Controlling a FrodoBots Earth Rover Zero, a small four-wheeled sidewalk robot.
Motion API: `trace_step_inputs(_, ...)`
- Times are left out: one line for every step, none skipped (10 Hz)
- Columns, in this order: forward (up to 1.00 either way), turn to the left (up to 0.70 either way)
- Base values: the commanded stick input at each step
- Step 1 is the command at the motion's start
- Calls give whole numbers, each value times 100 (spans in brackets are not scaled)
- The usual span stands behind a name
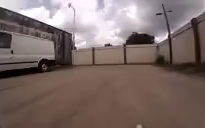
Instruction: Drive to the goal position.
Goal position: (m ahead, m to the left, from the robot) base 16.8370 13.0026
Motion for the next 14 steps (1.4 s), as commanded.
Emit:
trace_step_inputs(50,0)
trace_step_inputs(50,0)
trace_step_inputs(50,0)
trace_step_inputs(50,0)
trace_step_inputs(50,0)
trace_step_inputs(50,0)
trace_step_inputs(50,0)
trace_step_inputs(50,0)
trace_step_inputs(50,0)
trace_step_inputs(50,0)
trace_step_inputs(50,0)
trace_step_inputs(50,0)
trace_step_inputs(50,0)
trace_step_inputs(50,0)
